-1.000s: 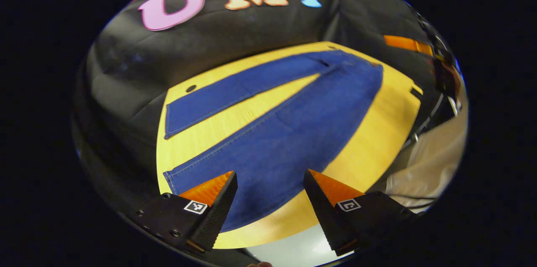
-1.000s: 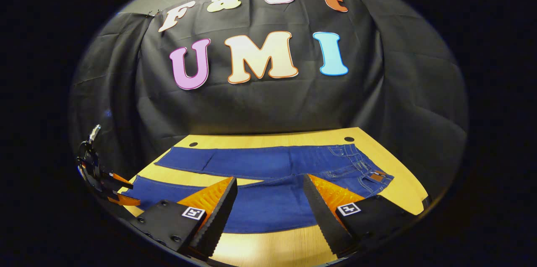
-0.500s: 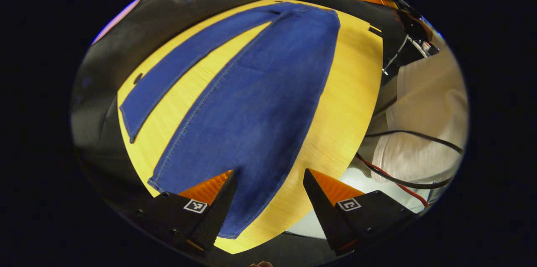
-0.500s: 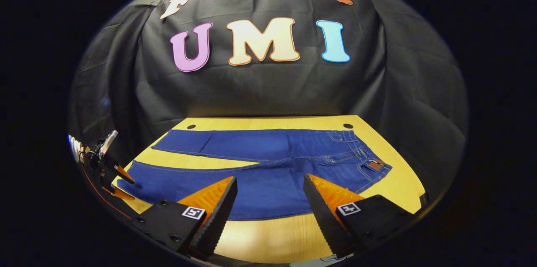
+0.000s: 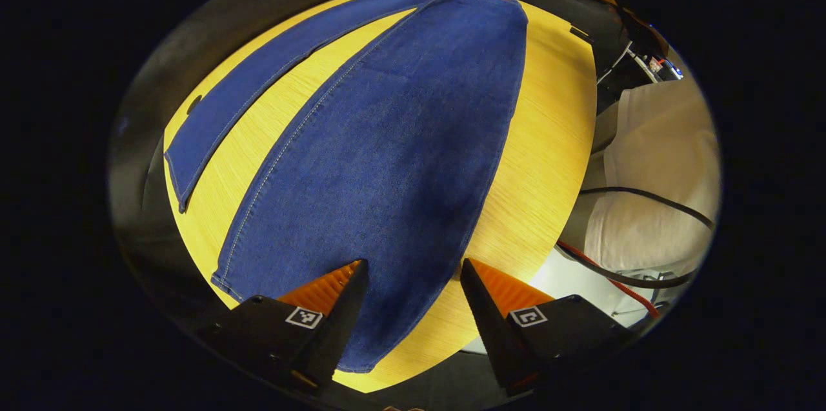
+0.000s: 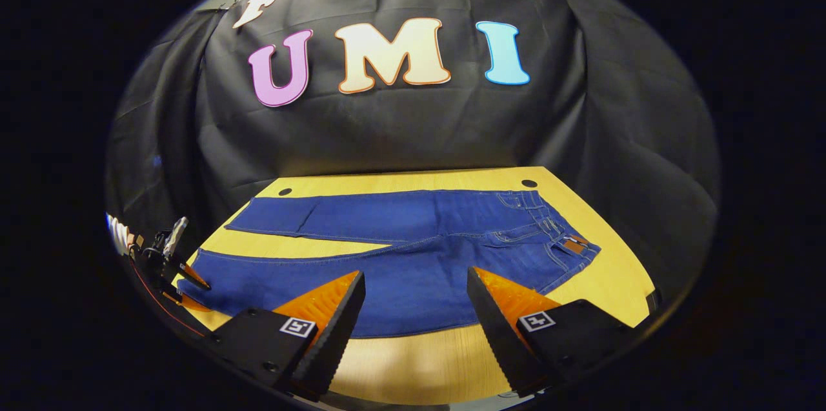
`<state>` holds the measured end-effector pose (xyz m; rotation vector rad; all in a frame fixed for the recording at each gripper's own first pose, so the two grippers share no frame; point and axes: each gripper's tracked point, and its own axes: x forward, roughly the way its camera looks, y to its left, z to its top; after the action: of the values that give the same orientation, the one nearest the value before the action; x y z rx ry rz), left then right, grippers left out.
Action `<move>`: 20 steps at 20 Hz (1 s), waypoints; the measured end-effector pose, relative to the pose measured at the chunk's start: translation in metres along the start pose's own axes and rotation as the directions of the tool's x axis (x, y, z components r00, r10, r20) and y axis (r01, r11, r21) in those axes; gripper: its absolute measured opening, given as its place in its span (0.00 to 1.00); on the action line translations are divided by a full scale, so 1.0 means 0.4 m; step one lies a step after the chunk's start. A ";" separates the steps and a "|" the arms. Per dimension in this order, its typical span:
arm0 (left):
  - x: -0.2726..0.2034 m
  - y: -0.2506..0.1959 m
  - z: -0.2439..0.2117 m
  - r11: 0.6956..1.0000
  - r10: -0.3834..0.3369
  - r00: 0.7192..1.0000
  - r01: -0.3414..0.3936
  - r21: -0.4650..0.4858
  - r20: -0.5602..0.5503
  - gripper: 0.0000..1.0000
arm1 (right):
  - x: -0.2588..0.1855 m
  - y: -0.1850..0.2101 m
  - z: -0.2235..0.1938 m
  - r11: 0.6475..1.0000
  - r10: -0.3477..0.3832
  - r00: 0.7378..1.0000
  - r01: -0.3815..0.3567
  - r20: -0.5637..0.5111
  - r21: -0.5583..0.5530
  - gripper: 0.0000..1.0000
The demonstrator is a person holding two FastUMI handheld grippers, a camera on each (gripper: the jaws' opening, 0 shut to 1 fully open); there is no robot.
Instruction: Grasp the waist and the cuffs of the jeans and fold them to make the two legs overlap; first hold the waist and fold one-third of the jeans toward the cuffs, then hold the cuffs and fold the remaining one-third in the same direction to finish folding.
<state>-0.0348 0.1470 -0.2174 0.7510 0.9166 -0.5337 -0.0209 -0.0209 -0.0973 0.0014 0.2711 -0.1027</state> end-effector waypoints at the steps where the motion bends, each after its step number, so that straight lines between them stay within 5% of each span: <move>1: 0.000 -0.003 -0.003 1.000 0.001 1.000 -0.001 0.002 -0.012 0.89 | 0.000 -0.003 0.000 1.000 -0.001 1.000 0.001 -0.002 0.001 0.98; 6: 0.006 0.005 0.012 0.999 0.022 1.000 -0.022 -0.027 -0.020 0.80 | 0.010 -0.010 0.005 1.000 0.010 1.000 -0.010 -0.011 -0.016 0.98; 12: 0.016 0.038 0.036 0.998 0.060 0.998 -0.060 0.014 -0.019 0.00 | 0.050 -0.007 -0.029 0.977 0.103 0.989 -0.120 -0.104 -0.175 0.98; 16: 0.016 0.040 0.035 0.999 0.044 0.999 -0.044 0.016 -0.031 0.00 | 0.098 -0.054 -0.082 0.895 0.176 0.952 -0.261 -0.250 -0.363 0.99; 20: 0.016 0.041 0.032 0.999 0.051 0.997 -0.051 -0.003 -0.064 0.00 | 0.149 -0.157 -0.160 0.784 0.189 0.883 -0.399 -0.430 -0.476 0.99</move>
<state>-0.0136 0.1468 -0.2123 0.7887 0.9550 -0.4649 0.0127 -0.0887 -0.1741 -0.5248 0.6633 0.3076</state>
